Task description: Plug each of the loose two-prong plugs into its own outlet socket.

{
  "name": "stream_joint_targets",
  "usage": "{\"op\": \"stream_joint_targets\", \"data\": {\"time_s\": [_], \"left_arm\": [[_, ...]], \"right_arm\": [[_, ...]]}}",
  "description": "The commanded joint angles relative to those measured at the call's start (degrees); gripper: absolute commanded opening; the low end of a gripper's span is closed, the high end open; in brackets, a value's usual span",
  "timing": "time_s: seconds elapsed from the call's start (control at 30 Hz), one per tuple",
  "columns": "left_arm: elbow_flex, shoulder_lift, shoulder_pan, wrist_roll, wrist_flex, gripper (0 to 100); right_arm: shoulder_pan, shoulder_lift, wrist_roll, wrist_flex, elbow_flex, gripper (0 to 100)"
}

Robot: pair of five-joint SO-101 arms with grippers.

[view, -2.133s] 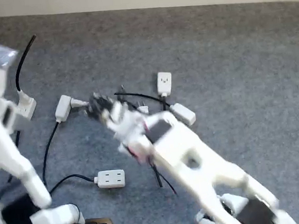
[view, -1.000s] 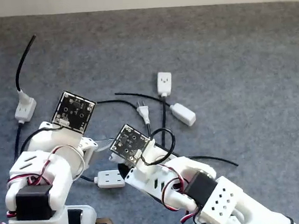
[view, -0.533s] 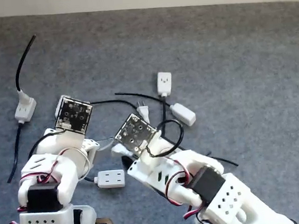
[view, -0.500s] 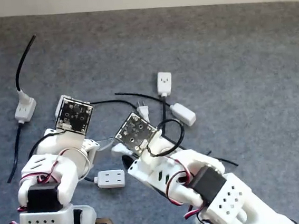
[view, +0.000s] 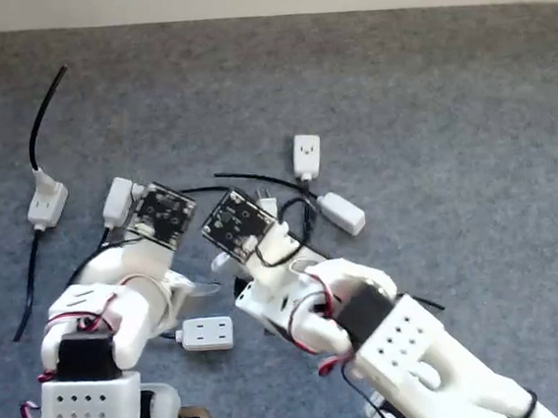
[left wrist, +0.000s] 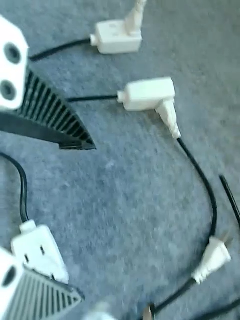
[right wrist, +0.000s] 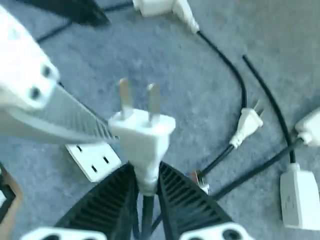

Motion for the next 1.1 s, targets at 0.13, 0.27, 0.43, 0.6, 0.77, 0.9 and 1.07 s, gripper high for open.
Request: {"op": "stream_joint_targets", "data": {"time_s": [0.13,0.27,0.43,0.6,0.77,0.9,1.07], "left_arm": [[-4.88,0.22,-18.77,-5.80,-4.84,40],[-7.69,2.86,-23.96,-5.98,-6.42,40],[-16.31,16.31,-31.25,-5.98,-6.51,40],[-33.01,37.32,-39.96,-6.95,-6.42,40],[-53.58,61.67,-45.23,-11.25,0.97,40],[-67.56,76.79,-47.60,-13.89,7.21,40],[-78.20,87.87,-48.31,-14.15,9.85,40]], "right_arm": [[4.62,14.29,4.22,-0.48,-3.56,0.4],[5.05,27.03,6.42,3.30,-14.55,0.4],[5.32,44.00,9.49,17.01,-34.07,0.4],[5.67,53.67,13.45,25.63,-43.65,0.4],[6.99,54.99,13.98,26.24,-44.70,0.5],[8.04,59.82,16.00,25.27,-42.86,0.5],[8.22,69.49,16.00,24.75,-43.47,0.5]]}}
